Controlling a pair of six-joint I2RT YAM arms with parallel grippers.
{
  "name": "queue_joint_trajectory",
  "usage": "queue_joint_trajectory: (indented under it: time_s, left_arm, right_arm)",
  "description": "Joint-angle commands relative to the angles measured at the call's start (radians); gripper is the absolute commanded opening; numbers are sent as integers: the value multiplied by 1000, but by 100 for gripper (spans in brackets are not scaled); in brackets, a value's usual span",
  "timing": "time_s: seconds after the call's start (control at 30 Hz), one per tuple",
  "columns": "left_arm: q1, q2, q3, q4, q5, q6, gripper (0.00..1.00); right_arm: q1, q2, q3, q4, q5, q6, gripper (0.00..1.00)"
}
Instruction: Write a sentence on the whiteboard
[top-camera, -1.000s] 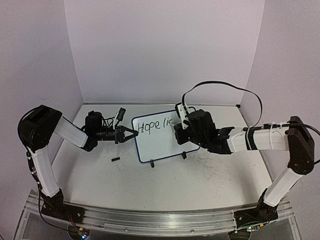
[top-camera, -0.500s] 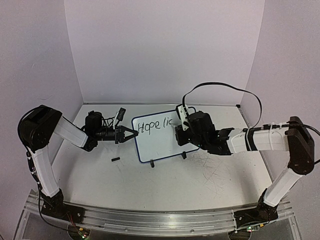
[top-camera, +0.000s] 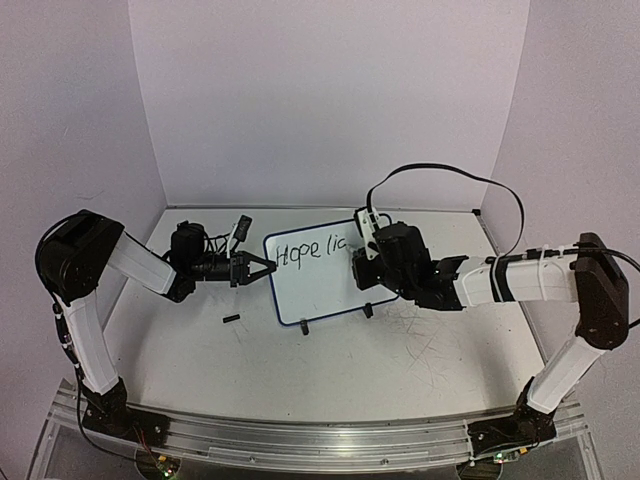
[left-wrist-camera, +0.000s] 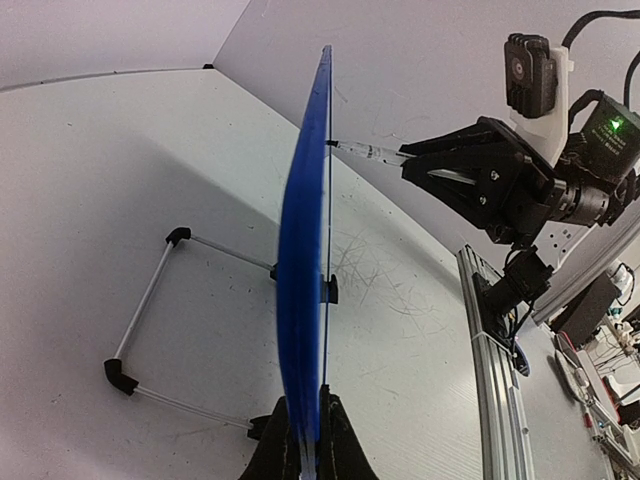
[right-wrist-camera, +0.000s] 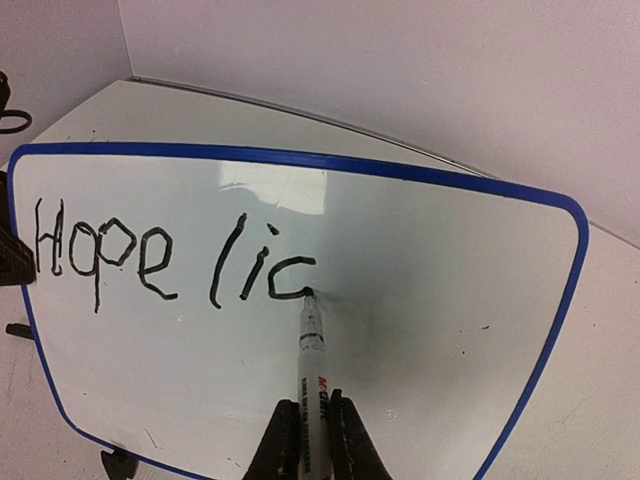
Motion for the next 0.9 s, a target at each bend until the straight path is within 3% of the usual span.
queue_joint_trajectory:
  time_s: [0.0,0.87]
  left_arm:
    - [-17,1,5,-84,-36,89,0]
    - [-17,3,6,-88,-33,90,0]
  right_arm:
    - [-17,-2,42,39,49,-15,0]
    - [1,-22,-4,-1,15,20,0]
